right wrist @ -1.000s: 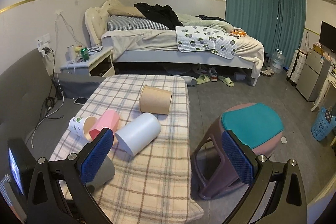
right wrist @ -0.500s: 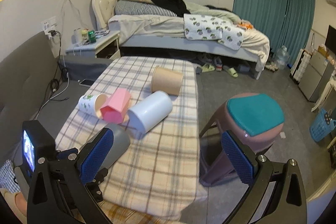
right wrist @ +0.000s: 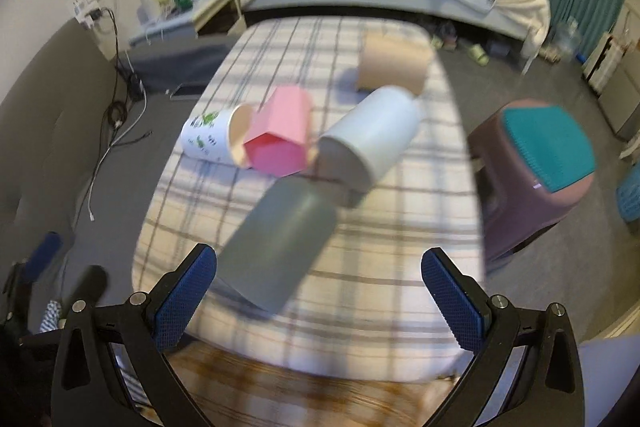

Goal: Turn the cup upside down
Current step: 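Rotate the grey cup with the left gripper while the right gripper grasps it, then lower the grey cup bottom-up onto the table with the right gripper and release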

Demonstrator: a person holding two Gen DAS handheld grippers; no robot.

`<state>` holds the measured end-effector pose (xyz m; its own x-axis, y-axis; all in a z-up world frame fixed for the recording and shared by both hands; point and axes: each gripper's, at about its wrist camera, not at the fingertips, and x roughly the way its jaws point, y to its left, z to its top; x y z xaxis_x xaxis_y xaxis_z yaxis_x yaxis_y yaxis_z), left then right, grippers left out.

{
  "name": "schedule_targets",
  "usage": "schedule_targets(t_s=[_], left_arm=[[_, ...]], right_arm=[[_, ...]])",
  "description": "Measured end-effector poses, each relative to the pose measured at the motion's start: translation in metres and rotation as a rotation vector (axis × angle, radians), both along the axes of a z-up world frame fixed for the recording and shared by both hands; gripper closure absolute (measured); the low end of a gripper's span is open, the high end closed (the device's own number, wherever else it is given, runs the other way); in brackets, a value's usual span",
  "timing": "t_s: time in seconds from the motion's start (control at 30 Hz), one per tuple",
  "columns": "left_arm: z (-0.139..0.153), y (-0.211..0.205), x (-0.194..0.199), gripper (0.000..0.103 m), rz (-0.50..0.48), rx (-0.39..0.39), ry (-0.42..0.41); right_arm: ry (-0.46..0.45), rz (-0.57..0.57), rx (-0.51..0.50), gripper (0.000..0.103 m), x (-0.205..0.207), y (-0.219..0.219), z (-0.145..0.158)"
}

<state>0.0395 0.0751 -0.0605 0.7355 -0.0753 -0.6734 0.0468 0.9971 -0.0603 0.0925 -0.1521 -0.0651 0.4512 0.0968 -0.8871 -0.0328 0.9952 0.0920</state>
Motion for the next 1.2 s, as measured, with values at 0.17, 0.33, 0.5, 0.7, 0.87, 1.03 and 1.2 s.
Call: schedule_targets(t_s=[0.17,0.33,0.5,0.7,0.87,1.03,1.2], left_arm=[[-0.018,0.018,0.01,0.004,0.03,-0.023,0.032],[-0.037,0.021,0.015,0.004,0.029,-0.029,0.074],[-0.044,0.021,0.016,0.004,0.035,-0.034,0.099],[-0.041,0.02,0.014,0.004,0.051,-0.035,0.094],[-0.041,0.018,0.016,0.004,0.067,-0.049,0.103],[-0.045,0.013,0.017,0.004,0.065,-0.034,0.119],[-0.049,0.009,0.019,0.004,0.065,-0.031,0.134]], right_arm=[[0.144,-0.042,0.07,0.001,0.04,0.012,-0.04],[0.247,-0.09,0.126,0.013,0.065,0.009,-0.069],[0.274,-0.098,0.171,0.023,0.071,0.003,-0.076],[0.144,-0.016,0.122,0.025,0.053,0.012,-0.046],[-0.043,0.08,-0.052,0.026,0.025,0.03,-0.027],[-0.235,0.114,-0.164,0.027,0.009,0.037,-0.022],[-0.254,0.141,-0.21,0.027,0.012,0.037,-0.037]])
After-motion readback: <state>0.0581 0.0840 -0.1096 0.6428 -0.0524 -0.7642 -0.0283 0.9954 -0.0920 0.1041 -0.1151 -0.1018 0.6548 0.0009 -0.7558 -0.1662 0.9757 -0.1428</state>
